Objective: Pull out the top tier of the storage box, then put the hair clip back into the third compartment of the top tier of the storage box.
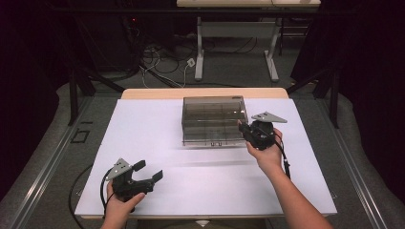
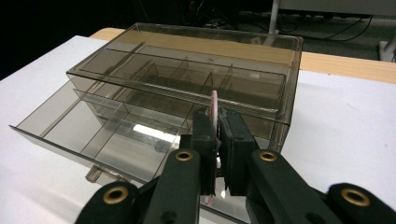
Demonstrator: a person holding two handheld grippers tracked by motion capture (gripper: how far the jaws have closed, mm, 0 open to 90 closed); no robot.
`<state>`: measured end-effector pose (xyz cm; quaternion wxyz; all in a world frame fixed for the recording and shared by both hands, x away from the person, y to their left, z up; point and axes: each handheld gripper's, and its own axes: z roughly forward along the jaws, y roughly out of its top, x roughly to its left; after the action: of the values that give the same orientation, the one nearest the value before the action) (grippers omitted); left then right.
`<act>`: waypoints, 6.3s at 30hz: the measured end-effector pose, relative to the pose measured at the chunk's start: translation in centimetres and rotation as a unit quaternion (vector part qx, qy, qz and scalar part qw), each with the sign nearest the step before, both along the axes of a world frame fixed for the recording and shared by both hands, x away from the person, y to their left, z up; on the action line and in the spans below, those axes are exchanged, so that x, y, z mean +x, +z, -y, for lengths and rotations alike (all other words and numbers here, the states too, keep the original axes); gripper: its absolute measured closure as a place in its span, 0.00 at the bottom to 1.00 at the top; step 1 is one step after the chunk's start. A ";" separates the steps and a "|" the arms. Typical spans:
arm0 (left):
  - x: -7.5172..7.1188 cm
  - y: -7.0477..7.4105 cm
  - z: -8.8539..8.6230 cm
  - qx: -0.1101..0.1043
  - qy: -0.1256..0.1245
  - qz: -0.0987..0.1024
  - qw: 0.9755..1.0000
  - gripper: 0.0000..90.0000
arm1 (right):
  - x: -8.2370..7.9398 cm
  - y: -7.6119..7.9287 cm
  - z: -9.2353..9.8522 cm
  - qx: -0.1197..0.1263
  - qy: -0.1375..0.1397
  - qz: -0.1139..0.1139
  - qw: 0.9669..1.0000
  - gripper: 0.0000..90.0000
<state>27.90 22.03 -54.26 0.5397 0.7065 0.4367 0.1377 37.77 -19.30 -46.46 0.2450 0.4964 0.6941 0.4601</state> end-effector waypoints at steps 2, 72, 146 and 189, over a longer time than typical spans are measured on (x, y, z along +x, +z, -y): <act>0.0 0.0 0.0 0.000 0.000 0.000 1.000 0.12 | 0.2 -0.1 0.0 0.000 0.000 -0.006 1.000 0.95; -0.3 0.1 -0.4 -0.005 0.007 0.002 1.000 0.13 | 2.5 -2.2 -1.0 -0.003 -0.002 -0.032 0.999 0.74; -0.6 0.2 -0.4 0.000 0.002 0.006 1.000 0.13 | -3.2 -0.6 -7.3 -0.053 0.172 0.079 0.980 0.46; -0.7 0.2 -0.4 -0.001 0.002 0.005 1.000 0.13 | -2.7 -4.5 -7.1 -0.015 0.129 -0.071 0.989 1.00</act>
<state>27.23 22.42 -54.06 0.5424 0.7041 0.4358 0.1420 35.02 -12.17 -50.92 0.1414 0.4301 0.7750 0.4409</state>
